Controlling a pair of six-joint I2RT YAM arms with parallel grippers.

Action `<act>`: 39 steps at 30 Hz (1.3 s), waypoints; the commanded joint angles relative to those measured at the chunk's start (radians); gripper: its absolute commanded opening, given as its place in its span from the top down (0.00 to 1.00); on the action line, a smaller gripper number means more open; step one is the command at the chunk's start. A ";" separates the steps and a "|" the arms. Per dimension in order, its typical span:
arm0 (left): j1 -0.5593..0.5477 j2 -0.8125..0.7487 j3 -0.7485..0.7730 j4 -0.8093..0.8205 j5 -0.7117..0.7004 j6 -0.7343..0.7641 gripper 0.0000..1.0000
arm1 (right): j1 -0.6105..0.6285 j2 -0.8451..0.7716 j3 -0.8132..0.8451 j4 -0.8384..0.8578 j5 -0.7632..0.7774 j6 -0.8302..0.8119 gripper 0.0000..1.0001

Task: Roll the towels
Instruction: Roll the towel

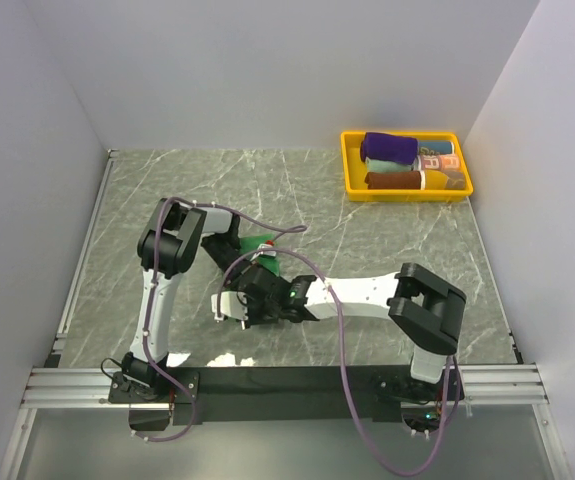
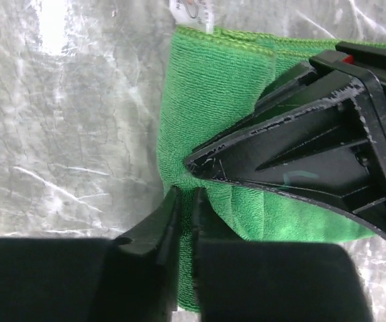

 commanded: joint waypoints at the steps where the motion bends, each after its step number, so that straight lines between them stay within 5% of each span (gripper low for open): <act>1: 0.017 -0.004 -0.015 0.169 -0.135 0.055 0.98 | -0.045 0.089 0.004 -0.066 -0.100 0.003 1.00; 10: 0.187 -0.320 -0.167 0.283 -0.092 -0.023 0.61 | -0.164 0.132 0.108 -0.320 -0.421 0.046 1.00; 17: 0.452 -0.559 -0.211 0.295 -0.088 -0.020 0.60 | -0.239 0.209 0.202 -0.409 -0.624 0.172 1.00; 22: 0.470 -0.870 -0.343 0.359 -0.168 0.023 0.55 | -0.307 0.347 0.333 -0.533 -0.792 0.212 1.00; 25: 0.419 -1.019 -0.470 0.404 -0.228 0.063 0.53 | -0.330 0.451 0.430 -0.614 -0.837 0.225 1.00; 31: 0.064 -1.292 -0.686 0.675 -0.426 -0.060 0.48 | -0.374 0.606 0.582 -0.700 -0.935 0.267 1.00; 39: -0.247 -1.297 -0.763 0.898 -0.622 -0.117 0.47 | -0.408 0.749 0.706 -0.754 -0.957 0.270 1.00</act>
